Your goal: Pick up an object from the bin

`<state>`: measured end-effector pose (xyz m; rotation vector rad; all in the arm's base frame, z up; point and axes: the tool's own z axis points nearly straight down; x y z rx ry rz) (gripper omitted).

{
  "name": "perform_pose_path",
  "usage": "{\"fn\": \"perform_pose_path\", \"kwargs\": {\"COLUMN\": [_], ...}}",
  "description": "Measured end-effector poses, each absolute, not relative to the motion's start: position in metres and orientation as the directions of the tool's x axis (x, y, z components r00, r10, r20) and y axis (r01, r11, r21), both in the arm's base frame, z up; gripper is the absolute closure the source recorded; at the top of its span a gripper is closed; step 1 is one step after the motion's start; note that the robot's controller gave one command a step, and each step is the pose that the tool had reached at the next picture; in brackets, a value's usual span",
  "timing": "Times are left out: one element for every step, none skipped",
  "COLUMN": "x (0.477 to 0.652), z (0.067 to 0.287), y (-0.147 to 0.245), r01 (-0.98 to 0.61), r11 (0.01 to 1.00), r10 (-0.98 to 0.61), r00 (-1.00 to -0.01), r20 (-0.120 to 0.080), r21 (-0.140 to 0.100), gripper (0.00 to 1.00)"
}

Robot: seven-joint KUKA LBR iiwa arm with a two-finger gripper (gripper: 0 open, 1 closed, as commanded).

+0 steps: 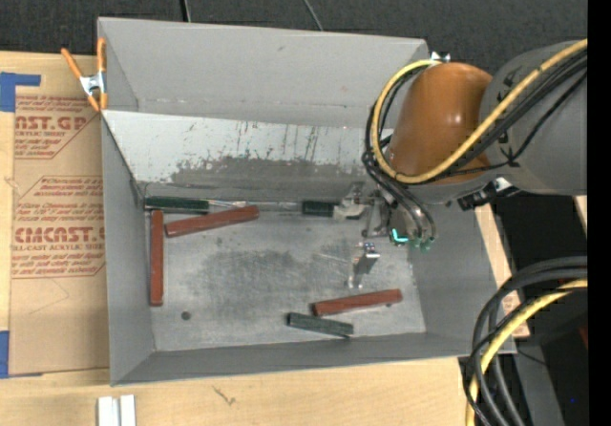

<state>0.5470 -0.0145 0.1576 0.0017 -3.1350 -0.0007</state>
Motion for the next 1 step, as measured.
{"fn": "perform_pose_path", "kwargs": {"x": [0.5489], "z": [0.1616], "y": [-0.0146], "r01": [-0.001], "r11": [1.000], "r10": [-0.001], "r00": [-1.000], "r20": [-0.001], "r21": [0.000], "gripper": [0.00]}}
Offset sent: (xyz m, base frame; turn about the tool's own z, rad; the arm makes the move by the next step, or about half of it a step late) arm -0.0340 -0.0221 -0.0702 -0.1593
